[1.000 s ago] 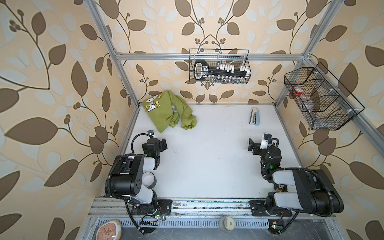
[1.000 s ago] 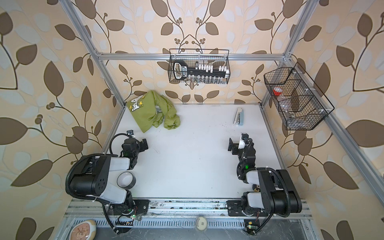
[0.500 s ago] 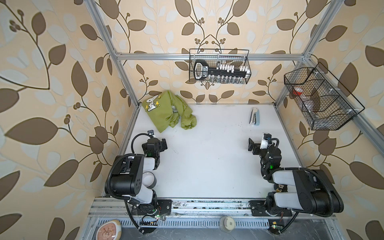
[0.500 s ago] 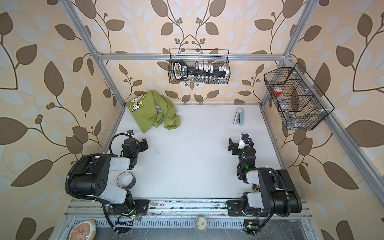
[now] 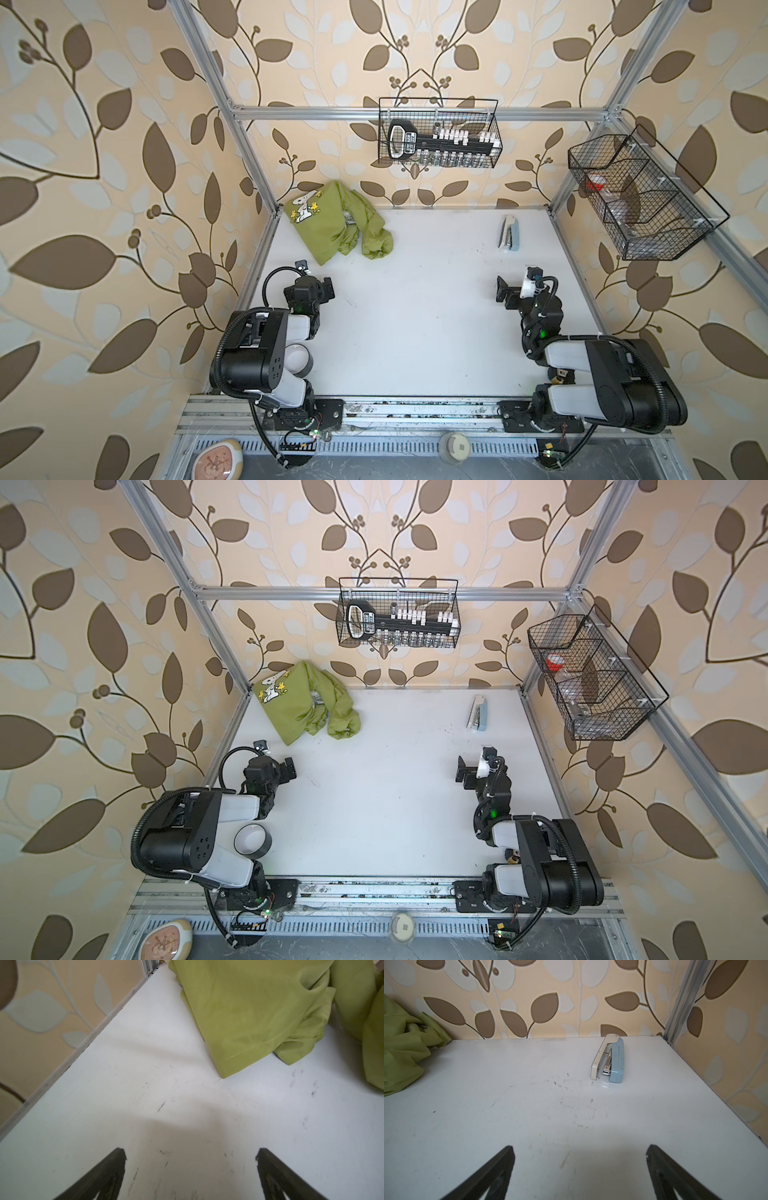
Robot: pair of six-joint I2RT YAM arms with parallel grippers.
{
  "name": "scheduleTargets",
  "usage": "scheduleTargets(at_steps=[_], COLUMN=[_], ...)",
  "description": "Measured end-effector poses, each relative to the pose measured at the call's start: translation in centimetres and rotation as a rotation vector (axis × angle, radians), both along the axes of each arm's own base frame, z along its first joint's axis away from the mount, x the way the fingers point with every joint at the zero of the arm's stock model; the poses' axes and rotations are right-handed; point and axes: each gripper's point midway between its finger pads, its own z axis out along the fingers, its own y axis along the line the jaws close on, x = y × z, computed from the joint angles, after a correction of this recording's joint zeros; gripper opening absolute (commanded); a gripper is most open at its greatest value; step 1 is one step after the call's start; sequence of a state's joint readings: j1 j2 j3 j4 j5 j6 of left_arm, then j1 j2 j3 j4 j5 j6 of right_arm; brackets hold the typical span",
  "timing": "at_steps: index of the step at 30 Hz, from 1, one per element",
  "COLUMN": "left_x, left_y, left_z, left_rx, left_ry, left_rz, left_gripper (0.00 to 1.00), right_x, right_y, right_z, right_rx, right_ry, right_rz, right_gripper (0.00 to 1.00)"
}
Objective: Zip up the jacket
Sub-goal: 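Reach the left gripper to the green jacket while the right gripper moves toward it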
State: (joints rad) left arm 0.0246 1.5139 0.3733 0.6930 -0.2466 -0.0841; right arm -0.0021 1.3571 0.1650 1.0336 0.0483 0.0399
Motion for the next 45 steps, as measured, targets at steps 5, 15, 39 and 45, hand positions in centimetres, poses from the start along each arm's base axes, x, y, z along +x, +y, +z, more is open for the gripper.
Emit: scheduleTargets(at_steps=[5, 15, 39, 45], left_x=[0.0, 2.2, 9.4, 12.1], left_y=[0.0, 0.9, -1.6, -4.2], left_z=[0.1, 6.6, 4.2, 4.4], left_rx=[0.001, 0.003, -0.413, -0.385], left_ry=[-0.002, -0.026, 0.482, 0.499], left_rz=[0.001, 0.061, 0.081, 0.031], left_gripper=[0.99, 0.99, 0.99, 0.98], right_x=[-0.1, -1.6, -4.2, -5.5], right_y=[-0.1, -2.5, 2.5, 10.8], right_z=[0.1, 6.4, 6.3, 7.3], right_rx=[-0.004, 0.044, 0.660, 0.570], right_ry=[0.000, -0.096, 0.230, 0.313], right_rz=[-0.014, -0.173, 0.026, 0.262], right_gripper=[1.00, 1.00, 0.80, 0.80])
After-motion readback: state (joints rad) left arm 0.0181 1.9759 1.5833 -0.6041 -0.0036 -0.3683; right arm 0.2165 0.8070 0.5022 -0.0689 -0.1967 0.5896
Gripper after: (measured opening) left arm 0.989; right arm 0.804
